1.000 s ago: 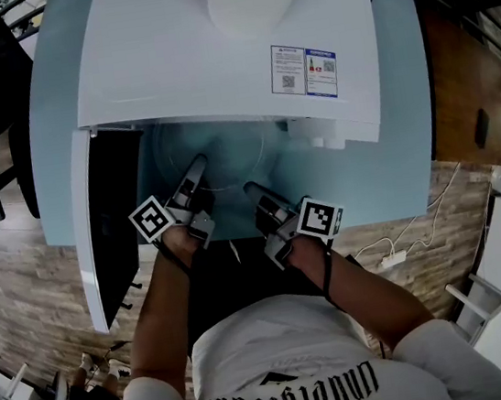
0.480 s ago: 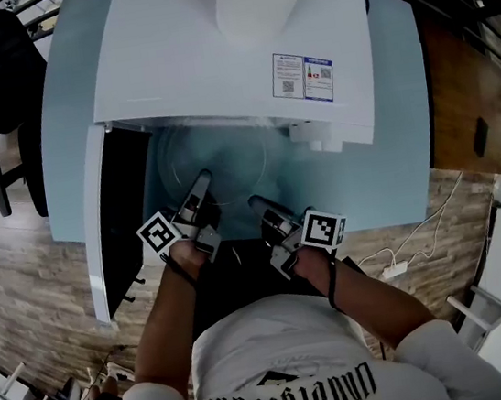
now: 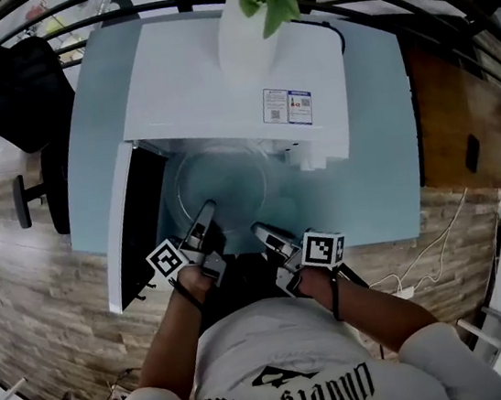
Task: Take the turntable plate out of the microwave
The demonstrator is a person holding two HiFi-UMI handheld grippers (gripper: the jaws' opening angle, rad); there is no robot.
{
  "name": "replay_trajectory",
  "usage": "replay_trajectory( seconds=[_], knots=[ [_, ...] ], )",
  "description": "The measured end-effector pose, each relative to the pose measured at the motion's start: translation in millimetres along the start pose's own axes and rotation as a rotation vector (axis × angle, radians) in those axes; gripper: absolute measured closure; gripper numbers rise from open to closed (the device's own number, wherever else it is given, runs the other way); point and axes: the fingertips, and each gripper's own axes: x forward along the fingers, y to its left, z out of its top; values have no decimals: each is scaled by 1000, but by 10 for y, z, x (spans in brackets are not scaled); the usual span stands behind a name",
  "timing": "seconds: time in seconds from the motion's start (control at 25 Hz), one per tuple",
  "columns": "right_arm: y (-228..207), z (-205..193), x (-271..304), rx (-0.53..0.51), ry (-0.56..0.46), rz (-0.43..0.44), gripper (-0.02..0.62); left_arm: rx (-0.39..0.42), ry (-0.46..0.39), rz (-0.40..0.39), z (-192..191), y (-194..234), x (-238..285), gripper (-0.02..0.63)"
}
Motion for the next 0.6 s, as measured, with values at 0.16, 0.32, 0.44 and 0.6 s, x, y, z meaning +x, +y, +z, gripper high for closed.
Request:
replay_trajectory(
  seconds=[0.16, 0.32, 0.44, 0.6],
  knots=[
    [180, -43, -109, -21, 7, 16, 552, 2, -15, -10, -46, -207, -76, 529],
    [283, -90, -236, -39, 19, 25, 551, 0, -22, -17, -139, -348, -135, 529],
    [334, -112, -293, -54, 27, 32, 549, 22, -20, -13, -172, -411, -182, 529],
    [412, -165, -332, -74, 29, 41, 548, 12, -28, -17, -198, -486, -264, 531]
  ],
)
